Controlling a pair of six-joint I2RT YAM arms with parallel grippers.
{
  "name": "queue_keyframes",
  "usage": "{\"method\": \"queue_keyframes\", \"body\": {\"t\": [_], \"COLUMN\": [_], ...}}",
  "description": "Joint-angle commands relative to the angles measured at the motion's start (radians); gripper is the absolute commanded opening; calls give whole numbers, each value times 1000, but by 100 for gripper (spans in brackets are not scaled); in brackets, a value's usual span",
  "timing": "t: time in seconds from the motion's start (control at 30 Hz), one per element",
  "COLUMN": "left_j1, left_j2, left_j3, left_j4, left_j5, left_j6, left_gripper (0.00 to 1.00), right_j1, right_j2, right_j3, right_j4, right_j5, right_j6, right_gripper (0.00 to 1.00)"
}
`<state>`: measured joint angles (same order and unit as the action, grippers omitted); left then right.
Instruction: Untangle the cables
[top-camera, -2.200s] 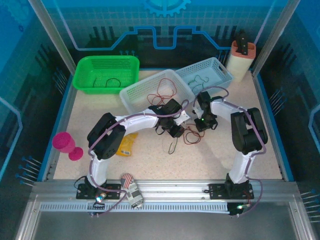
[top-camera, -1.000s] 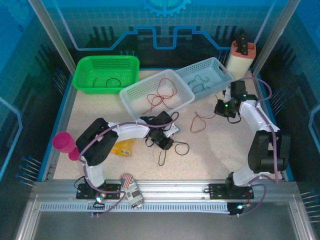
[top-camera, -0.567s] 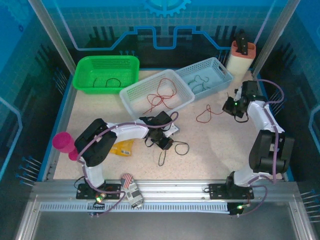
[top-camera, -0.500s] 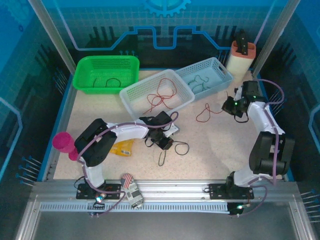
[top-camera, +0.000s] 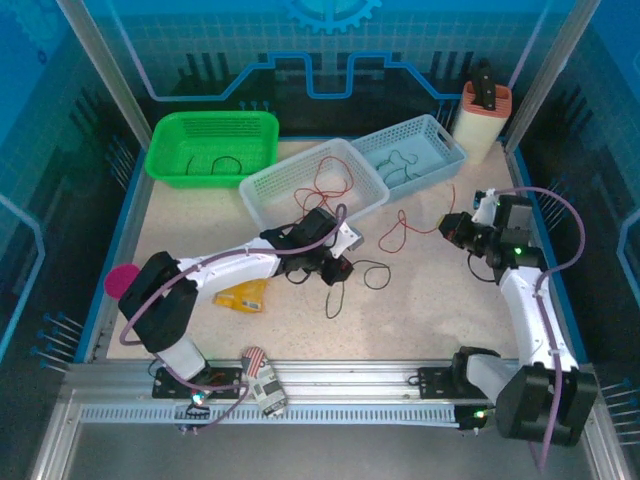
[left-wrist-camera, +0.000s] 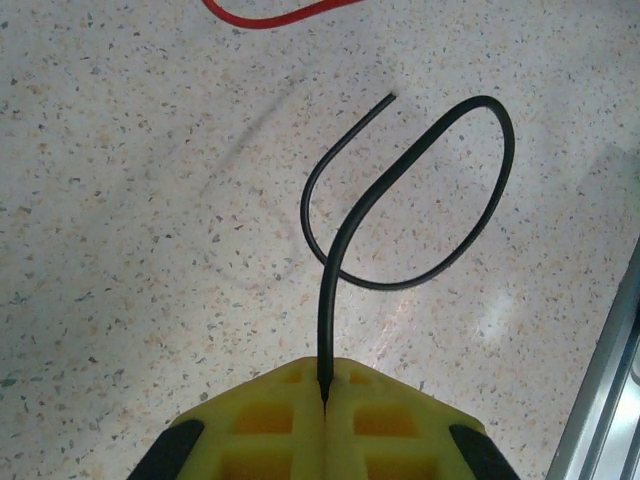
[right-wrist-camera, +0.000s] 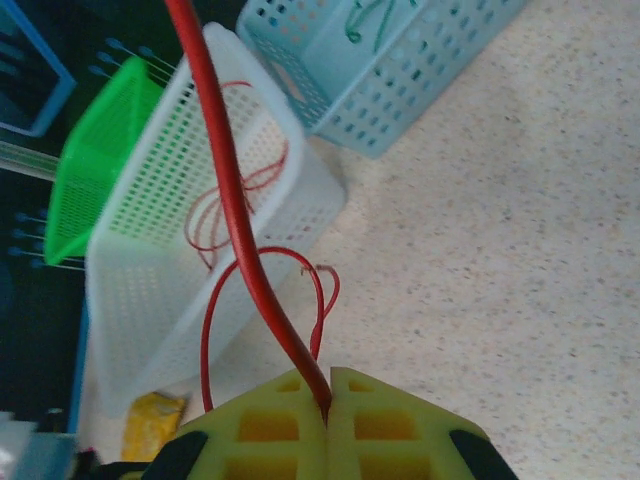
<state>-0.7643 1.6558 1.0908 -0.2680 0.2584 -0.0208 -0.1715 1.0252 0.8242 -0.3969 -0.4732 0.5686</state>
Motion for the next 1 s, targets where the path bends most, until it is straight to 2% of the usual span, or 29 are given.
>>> {"method": "queue_keyframes", "body": {"t": [0.0, 0.03, 0.2, 0.4, 0.47, 0.57, 0.73, 0.97], "left_j1": [-8, -7, -8, -7, -7, -8, -4, 50], "left_j2": [8, 13, 59, 65, 57, 20, -76, -235], "left_j3": [-37, -47, -49, -55, -50, -52, -49, -68], "left_j4": [9, 24, 53, 81, 79, 89, 86, 155], "left_j5": [-4, -5, 2, 4, 4, 7, 25, 104], "left_j6": [7, 7, -2, -13, -12, -16, -9, -36], "left_gripper": [10, 13, 13, 11, 7, 0, 0, 0], "right_j1": [-13, -13, 7, 43, 44, 44, 39, 35], "right_j2": [-42, -43, -34, -25, -25, -29, -51, -45], "right_j3": [30, 47, 126, 174, 174, 187, 172, 93], "right_j4": [66, 63, 86, 108, 105, 37, -84, -192], "right_j5": [-48, -52, -68, -41, -32, 16, 92, 118], "right_j6": [59, 61, 99, 125, 128, 102, 16, -75], "right_gripper": [0, 0, 0, 0, 0, 0, 0, 0]}}
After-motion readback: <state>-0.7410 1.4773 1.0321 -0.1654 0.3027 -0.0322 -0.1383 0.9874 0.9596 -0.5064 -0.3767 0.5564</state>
